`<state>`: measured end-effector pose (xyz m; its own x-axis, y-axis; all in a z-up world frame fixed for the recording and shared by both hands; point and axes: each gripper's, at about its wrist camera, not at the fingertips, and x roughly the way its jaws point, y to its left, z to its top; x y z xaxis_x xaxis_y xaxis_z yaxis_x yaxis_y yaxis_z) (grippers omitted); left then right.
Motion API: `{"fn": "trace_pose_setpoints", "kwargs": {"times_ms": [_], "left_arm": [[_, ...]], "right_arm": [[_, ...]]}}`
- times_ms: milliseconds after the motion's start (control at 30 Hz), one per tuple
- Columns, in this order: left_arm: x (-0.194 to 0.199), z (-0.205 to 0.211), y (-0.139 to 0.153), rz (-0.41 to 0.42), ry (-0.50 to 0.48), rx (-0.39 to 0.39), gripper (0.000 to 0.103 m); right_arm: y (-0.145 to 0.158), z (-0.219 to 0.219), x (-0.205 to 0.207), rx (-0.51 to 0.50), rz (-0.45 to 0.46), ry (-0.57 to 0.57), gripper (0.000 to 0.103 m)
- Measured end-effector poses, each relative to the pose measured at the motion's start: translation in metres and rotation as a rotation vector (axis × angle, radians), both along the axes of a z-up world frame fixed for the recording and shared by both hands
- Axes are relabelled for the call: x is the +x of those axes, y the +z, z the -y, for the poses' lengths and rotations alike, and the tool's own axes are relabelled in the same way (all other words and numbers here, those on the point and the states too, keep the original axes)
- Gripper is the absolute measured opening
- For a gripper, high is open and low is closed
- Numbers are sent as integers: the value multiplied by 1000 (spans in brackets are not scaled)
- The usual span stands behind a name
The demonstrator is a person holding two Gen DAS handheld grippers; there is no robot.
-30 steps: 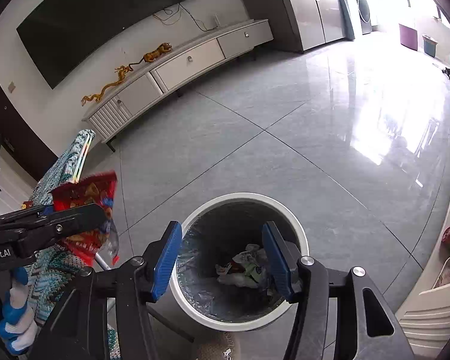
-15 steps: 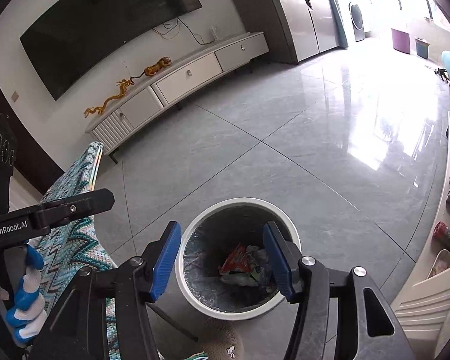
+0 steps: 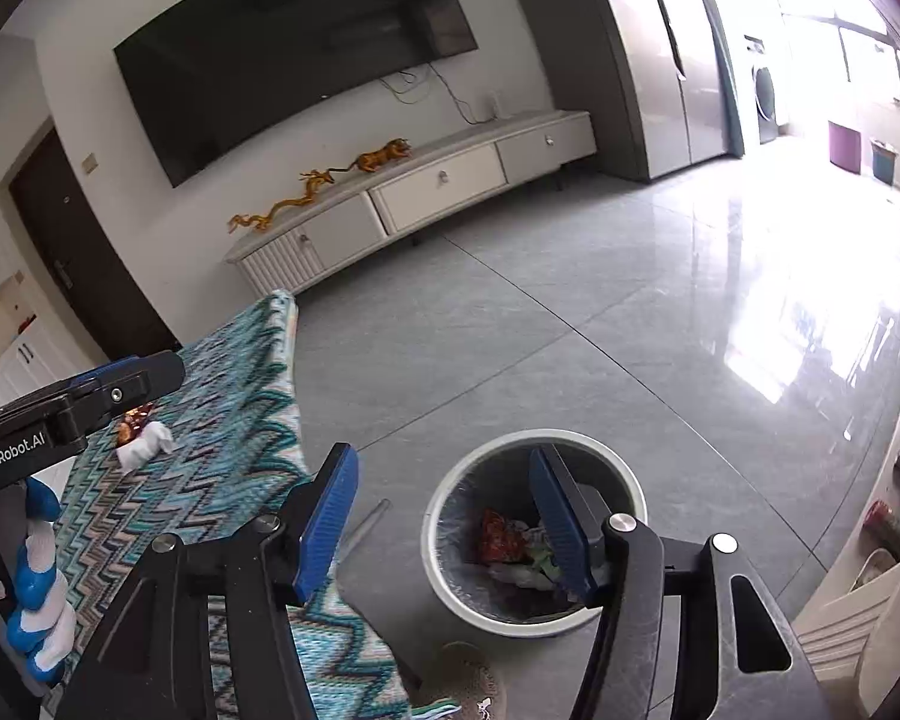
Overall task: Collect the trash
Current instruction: 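Move both tools back over the last wrappers on the rug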
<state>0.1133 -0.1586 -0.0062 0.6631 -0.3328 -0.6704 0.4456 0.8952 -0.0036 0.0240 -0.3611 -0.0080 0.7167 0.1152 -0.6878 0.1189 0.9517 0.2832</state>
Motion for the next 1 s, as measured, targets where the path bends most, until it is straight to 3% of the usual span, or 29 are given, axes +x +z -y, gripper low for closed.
{"fn": "trace_pose_setpoints", "kwargs": {"times_ms": [200, 733, 1000], "left_arm": [[-32, -41, 30, 114, 87, 8, 72], [-77, -153, 90, 306, 269, -32, 72], [-68, -233, 121, 312, 400, -72, 72]], "right_arm": [[23, -36, -6, -31, 40, 59, 59], [76, -118, -26, -108, 137, 222, 64], [110, -154, -30, -129, 213, 303, 64]]}}
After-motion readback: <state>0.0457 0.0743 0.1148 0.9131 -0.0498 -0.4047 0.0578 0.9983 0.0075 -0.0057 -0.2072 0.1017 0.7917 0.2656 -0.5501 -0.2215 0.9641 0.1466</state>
